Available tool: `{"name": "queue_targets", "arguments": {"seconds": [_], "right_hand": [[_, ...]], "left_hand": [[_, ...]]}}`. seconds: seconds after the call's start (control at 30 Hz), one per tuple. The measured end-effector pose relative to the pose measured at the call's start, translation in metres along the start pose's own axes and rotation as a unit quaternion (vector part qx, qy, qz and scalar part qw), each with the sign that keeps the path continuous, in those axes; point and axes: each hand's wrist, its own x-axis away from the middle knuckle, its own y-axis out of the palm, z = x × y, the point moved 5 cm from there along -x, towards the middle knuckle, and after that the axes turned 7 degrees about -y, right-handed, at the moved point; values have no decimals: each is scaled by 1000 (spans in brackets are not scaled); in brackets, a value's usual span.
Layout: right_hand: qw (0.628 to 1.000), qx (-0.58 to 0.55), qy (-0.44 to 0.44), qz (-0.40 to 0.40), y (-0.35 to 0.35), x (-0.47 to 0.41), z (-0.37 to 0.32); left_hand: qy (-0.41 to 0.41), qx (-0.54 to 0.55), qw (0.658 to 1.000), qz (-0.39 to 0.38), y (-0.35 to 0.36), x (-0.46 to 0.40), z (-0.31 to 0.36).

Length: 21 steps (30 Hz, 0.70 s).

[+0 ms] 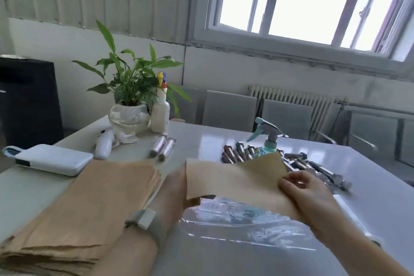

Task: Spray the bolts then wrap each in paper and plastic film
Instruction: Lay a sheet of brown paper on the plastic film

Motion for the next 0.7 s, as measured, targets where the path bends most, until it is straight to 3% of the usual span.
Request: {"name": "queue_targets", "arguments": {"seconds": [0.1,0.2,0.33,0.5,0.6,0.7], "right_hand": [[998,55,17,15,-28,3,27],[991,130,-2,14,-36,4,35],[973,224,-40,-21,-32,4,37],[910,392,-111,-70,-24,5,42],[873,466,-128,-70,-22,6,45],[839,520,-145,-66,-19,7,46]], "left_hand": [[-55,-111,990,-61,11,-1,-3],[15,-259,965,-48,12,3,-4],[152,-502,851,9,13,3,-3],[220,-640,735,43,18,10,0],[238,-686,686,55,18,13,1],[236,-704,668,51,18,12,-2]]}}
